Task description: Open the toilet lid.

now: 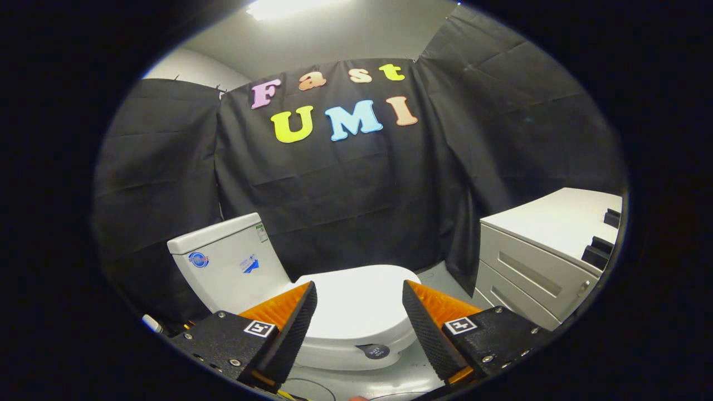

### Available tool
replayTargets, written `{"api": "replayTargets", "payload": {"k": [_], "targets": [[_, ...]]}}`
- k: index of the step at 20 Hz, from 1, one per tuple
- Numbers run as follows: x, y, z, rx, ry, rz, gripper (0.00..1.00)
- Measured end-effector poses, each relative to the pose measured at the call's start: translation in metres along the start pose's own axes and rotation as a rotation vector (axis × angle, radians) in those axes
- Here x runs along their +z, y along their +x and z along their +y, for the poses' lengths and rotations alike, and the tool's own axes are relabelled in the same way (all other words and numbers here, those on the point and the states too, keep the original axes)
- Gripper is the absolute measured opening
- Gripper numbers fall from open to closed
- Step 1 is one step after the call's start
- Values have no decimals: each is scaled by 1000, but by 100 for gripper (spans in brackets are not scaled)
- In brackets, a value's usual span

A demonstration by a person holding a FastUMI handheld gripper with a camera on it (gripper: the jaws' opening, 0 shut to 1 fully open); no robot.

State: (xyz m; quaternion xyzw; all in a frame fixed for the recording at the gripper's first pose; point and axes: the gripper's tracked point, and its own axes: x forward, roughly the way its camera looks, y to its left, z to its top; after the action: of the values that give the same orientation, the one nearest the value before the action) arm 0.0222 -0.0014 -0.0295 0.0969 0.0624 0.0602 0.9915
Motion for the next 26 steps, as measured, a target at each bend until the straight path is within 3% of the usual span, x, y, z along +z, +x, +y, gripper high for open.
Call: {"api": "replayTargets", "payload": {"k": [7, 14, 22, 26], "targets": [[-27, 18, -10, 80, 191, 132, 95], [-71, 29, -30, 78, 357, 284, 95], [-135, 28, -29, 190, 608, 516, 95], [-161, 34, -44, 162, 686, 553, 94]]}}
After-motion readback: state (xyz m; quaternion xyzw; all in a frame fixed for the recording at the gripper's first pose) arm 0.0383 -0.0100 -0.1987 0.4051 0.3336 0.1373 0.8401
